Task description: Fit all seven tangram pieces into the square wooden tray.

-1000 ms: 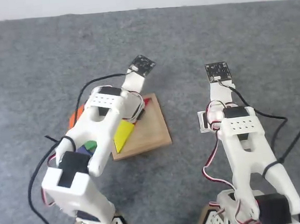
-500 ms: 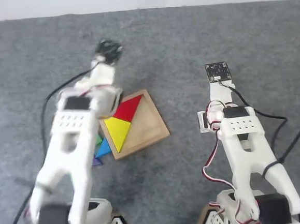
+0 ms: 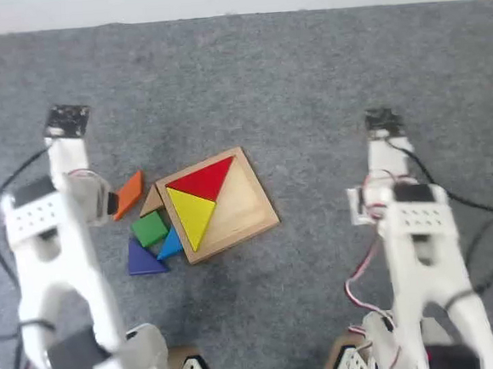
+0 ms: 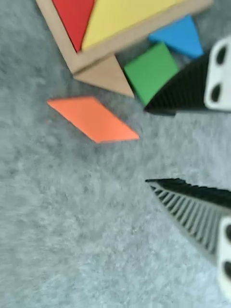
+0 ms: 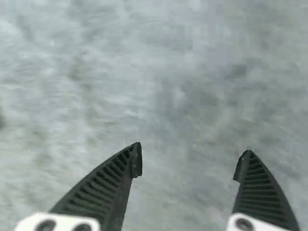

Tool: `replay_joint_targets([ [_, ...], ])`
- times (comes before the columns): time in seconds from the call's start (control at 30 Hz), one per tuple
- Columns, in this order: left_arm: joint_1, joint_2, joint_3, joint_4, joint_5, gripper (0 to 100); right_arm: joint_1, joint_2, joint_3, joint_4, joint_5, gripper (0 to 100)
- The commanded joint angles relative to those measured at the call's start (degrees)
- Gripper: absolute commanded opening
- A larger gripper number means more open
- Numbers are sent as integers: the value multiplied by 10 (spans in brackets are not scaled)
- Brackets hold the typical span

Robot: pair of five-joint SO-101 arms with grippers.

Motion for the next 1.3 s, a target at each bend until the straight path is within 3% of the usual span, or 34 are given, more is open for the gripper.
replay_joint_targets([
  [0.0, -4, 69, -98, 33, -38, 215, 21, -64, 72, -50, 61, 307],
  [0.2, 29, 169, -173, 46, -153, 210, 20, -62, 89, -58, 80, 307],
  [0.37, 33, 245, -240, 43, -207, 211, 20, -56, 89, -59, 80, 307],
  [0.73, 67, 378, -352, 93, -233, 210, 20, -54, 89, -70, 79, 307],
  [1.17, 65, 425, -354, 54, -235, 209, 20, -54, 89, -70, 78, 307],
  [1.27, 65, 430, -363, 59, -248, 172, 20, -54, 89, -70, 76, 307],
])
